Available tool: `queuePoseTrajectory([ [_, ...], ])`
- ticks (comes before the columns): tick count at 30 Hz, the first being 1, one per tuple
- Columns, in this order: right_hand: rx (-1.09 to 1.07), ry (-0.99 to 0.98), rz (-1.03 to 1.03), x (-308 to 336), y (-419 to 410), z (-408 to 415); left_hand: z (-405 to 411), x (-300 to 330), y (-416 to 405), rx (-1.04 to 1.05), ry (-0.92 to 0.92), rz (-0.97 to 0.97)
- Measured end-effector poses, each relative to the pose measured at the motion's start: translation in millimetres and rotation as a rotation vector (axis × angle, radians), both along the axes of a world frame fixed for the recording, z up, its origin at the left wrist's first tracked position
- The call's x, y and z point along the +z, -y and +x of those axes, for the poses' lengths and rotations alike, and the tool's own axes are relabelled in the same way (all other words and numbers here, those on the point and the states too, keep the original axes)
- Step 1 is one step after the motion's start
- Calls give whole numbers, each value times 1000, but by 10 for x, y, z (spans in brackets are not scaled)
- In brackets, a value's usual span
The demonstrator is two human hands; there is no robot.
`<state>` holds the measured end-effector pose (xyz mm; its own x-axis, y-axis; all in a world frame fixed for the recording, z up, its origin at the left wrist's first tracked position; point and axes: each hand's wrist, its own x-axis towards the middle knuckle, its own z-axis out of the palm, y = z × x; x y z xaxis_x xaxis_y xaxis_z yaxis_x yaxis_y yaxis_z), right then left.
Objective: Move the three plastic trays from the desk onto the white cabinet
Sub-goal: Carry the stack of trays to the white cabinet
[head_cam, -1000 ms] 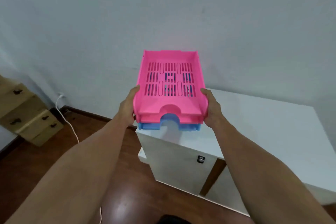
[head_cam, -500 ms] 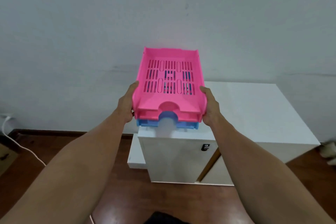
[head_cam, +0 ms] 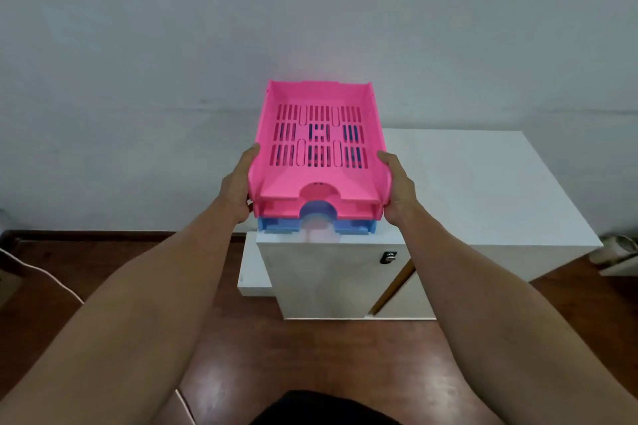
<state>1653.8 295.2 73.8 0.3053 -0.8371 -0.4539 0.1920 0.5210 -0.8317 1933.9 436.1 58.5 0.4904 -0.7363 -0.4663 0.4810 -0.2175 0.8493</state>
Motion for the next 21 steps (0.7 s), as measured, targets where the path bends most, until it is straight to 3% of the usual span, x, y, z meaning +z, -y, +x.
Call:
queuePoseTrajectory([
  [21, 19, -45, -7, 41, 487, 222, 131, 10, 456, 66, -65, -10],
])
